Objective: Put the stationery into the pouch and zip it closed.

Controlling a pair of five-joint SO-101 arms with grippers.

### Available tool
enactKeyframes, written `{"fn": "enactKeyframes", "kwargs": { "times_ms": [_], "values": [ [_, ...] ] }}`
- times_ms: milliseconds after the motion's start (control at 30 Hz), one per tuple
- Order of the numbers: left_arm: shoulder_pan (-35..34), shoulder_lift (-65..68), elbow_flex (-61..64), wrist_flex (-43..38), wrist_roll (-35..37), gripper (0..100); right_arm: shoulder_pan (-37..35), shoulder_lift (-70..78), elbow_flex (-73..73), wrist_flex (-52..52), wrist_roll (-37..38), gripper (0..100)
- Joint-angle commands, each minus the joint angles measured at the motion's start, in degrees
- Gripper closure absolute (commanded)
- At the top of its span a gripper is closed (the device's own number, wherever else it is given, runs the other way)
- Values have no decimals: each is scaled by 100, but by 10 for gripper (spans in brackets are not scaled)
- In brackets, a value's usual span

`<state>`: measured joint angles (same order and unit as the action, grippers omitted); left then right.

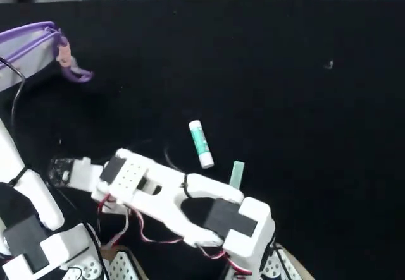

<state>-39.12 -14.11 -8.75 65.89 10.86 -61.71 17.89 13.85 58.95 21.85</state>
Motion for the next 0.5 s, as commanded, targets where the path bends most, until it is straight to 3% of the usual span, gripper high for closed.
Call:
{"fn": "enactKeyframes", "kwargs": {
  "times_ms": [0, 467],
  "values": [
    [-4, -44, -382, -132, 53, 972, 440, -242, -312, 79, -26, 988],
    [198, -53, -382, -123, 53, 972, 2382, -2378, -295, 985, -26, 987]
  ]
}}
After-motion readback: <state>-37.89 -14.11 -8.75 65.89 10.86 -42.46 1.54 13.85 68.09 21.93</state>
